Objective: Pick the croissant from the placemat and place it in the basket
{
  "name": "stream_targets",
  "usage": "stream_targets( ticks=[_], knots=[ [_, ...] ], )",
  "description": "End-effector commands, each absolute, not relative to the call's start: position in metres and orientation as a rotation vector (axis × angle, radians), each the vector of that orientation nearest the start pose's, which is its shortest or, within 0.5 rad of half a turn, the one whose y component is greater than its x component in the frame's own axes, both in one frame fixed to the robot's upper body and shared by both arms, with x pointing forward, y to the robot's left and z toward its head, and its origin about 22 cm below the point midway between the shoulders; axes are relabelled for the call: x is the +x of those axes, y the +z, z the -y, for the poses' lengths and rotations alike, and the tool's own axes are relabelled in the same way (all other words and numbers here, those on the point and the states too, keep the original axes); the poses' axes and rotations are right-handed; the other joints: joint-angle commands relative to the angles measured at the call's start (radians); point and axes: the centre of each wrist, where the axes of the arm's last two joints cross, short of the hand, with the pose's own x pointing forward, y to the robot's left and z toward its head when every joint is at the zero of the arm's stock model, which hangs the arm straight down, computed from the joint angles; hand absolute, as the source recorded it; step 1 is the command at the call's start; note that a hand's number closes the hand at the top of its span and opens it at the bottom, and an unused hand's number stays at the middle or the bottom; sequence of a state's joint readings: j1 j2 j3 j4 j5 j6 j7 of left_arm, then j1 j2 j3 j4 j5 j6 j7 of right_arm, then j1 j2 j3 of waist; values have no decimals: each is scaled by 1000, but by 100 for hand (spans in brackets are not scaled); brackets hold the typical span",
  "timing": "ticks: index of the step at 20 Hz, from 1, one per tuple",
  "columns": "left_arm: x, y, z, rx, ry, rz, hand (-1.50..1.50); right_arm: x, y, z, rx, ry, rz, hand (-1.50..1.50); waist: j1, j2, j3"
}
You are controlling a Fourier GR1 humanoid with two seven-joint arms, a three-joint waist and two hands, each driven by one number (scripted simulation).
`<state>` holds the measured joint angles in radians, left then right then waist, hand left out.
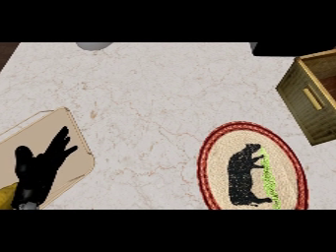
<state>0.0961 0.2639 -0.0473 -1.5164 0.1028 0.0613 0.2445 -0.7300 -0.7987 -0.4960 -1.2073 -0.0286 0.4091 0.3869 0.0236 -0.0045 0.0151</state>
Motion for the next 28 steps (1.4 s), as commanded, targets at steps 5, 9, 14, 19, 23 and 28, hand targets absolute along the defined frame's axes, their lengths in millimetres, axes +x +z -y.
stream_targets(
  ticks=[5, 9, 14, 19, 23, 28],
  knots=[
    [200, -42, -289, 143, -59, 1026, 0, 322, 278, 469, -801, 270, 1498, 150, -2, 17, -15],
    [209, -36, -293, 146, -54, 1038, 0, 329, 260, 482, -831, 369, 1476, 150, 8, 19, -14],
    [193, -51, -291, 149, -67, 1054, 0, 320, 263, 512, -865, 389, 1535, -150, 13, 18, -14],
    [202, -46, -290, 138, -47, 1024, 0, 321, 268, 520, -854, 360, 1581, -150, 3, 15, -14],
    [206, -44, -285, 153, -37, 1023, 0, 319, 283, 530, -806, 225, 1615, -150, 1, 13, -14],
    [207, -39, -284, 141, -55, 1028, 0, 298, 296, 557, -830, 81, 1589, -150, 8, 17, -14]
  ],
)
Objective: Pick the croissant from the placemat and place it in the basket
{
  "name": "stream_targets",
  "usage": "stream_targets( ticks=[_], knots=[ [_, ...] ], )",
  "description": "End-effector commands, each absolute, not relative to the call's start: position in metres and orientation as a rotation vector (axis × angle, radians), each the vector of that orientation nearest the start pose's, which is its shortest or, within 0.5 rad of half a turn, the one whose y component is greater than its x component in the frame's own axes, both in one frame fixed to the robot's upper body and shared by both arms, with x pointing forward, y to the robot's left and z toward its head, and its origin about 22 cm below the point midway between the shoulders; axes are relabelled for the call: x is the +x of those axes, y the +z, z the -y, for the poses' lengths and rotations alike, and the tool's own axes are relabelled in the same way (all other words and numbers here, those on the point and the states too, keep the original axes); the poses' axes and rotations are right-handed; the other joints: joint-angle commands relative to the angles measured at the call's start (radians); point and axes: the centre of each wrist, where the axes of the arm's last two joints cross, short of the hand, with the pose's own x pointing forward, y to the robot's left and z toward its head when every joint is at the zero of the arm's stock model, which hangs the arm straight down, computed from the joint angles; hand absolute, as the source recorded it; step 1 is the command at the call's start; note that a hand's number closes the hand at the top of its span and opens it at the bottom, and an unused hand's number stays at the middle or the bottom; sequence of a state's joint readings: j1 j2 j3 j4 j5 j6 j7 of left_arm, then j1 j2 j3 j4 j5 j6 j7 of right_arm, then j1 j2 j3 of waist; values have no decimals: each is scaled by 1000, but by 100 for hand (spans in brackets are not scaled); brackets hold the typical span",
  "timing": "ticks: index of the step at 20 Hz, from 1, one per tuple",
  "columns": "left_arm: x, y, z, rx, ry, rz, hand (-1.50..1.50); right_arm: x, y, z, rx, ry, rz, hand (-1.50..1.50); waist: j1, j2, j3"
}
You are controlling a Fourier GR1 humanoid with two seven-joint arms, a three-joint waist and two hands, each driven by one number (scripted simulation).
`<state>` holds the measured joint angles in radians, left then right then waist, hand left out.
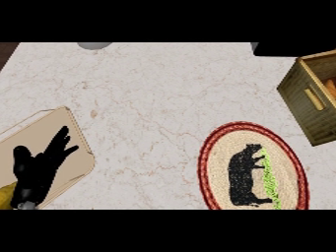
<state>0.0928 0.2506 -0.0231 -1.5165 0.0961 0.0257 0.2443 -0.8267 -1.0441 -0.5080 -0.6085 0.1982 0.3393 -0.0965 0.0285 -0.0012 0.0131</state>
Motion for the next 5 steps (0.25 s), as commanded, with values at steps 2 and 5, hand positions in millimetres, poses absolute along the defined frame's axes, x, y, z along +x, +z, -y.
stream_targets(
  ticks=[2, 5],
  knots=[
    [197, -51, -280, 131, -44, 1032, 0, 275, 294, 579, -840, 22, 1588, -150, -11, 11, -12],
    [194, -40, -297, 132, -48, 1040, 0, 248, 285, 602, -853, 10, 1543, -150, -1, 14, -9]
  ],
)
